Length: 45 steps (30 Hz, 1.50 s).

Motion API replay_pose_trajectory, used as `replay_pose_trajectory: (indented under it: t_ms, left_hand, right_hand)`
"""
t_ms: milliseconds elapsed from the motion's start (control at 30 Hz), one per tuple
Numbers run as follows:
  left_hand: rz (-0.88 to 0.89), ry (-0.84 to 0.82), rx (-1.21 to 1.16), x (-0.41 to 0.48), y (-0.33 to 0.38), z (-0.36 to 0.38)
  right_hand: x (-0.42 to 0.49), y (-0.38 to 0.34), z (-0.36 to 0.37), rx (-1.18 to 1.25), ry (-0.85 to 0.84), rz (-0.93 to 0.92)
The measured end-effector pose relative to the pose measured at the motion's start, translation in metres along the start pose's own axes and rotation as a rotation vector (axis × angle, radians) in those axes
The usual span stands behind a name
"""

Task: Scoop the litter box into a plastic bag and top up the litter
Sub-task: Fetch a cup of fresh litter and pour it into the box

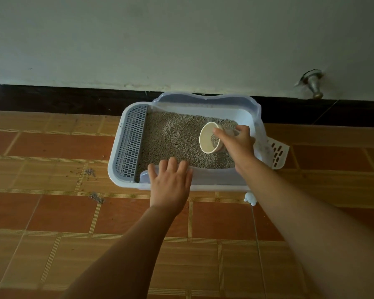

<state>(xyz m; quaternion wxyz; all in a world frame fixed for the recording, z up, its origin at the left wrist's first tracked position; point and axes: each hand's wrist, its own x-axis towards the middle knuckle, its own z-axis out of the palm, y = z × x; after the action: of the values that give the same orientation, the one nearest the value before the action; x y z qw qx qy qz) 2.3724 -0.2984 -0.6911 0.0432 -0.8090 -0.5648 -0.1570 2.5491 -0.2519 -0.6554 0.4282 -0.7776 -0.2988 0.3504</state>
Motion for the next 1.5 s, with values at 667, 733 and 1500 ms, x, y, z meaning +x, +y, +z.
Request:
replay_pose_trajectory:
  t_ms: [667, 733, 1500]
  left_hand:
    - [-0.002, 0.06, 0.007, 0.001, -0.001, 0.008]
    - [0.003, 0.062, 0.016, 0.002, -0.001, 0.009]
    - [-0.033, -0.028, -0.045, -0.001, 0.003, 0.002]
  right_hand:
    - [0.011, 0.002, 0.023, -0.476, 0.063, -0.492]
    - [0.012, 0.002, 0.021, -0.502, 0.056, -0.529]
    - [-0.001, 0.001, -0.005, -0.526, 0.079, -0.71]
